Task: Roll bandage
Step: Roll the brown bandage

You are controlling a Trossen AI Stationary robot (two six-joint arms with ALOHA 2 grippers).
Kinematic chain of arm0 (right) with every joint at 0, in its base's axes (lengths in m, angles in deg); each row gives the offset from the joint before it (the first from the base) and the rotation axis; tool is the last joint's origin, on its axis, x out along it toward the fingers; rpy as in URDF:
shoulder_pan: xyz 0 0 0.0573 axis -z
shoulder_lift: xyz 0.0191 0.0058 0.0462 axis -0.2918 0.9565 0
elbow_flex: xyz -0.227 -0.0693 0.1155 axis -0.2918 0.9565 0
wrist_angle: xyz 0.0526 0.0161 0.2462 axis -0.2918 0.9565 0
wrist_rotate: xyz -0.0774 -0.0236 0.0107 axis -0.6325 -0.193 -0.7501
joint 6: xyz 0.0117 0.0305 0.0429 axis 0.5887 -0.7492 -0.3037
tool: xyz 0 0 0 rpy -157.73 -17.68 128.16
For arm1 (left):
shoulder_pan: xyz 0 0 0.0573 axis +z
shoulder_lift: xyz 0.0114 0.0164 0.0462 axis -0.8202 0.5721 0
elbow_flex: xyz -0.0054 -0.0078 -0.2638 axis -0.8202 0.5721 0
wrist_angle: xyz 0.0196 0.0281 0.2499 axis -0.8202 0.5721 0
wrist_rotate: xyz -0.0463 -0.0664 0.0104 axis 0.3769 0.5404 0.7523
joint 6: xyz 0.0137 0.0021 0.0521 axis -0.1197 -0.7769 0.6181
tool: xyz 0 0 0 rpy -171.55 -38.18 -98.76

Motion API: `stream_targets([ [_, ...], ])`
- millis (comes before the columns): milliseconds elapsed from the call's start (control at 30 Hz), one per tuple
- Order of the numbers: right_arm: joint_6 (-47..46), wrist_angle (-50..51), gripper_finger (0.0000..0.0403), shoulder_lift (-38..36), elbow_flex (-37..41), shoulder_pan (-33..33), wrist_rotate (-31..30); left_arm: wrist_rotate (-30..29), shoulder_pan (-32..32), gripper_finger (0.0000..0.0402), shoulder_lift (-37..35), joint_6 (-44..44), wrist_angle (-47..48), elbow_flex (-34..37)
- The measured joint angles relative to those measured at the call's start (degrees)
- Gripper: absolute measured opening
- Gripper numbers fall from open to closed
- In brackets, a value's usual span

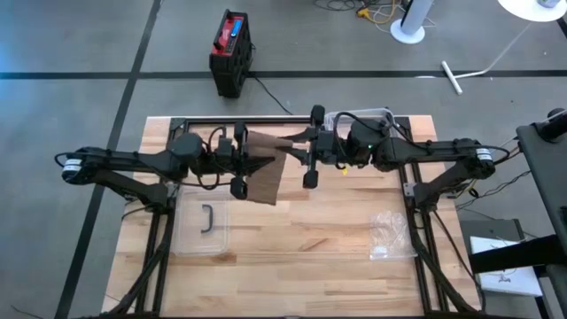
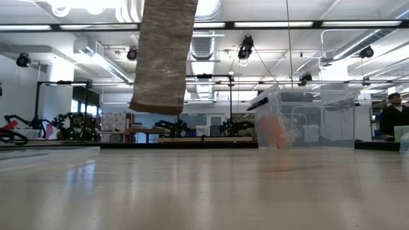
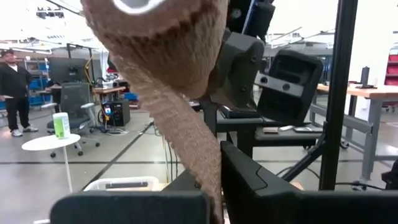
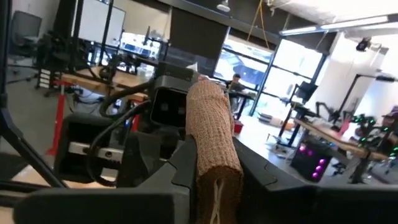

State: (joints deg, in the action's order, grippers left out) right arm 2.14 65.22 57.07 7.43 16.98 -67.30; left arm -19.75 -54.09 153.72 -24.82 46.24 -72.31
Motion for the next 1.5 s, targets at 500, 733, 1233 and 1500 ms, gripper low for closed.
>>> stream_targets([
  [500,18.0,1.8,0.006,1.7,0.0,-0.4,-3.9,3.3,-0.1,0.0007,-1.1,-3.9,-1.7,0.0],
  [733,24.6,1.7,0.0053,2.4,0.0,-0.8,-6.3,3.4,-0.2,0.0045,-1.1,-8.3,-1.6,0.0],
  [1233,39.6,2.0,0.0052,2.4,0.0,-6.0,-15.1,7.9,-0.2,0.0206,-4.1,-14.6,4.7,0.0],
  [1500,53.2,0.8,0.0053,2.4,0.0,-9.6,-22.1,14.1,-0.2,0.0254,-5.7,-20.5,4.7,0.0],
])
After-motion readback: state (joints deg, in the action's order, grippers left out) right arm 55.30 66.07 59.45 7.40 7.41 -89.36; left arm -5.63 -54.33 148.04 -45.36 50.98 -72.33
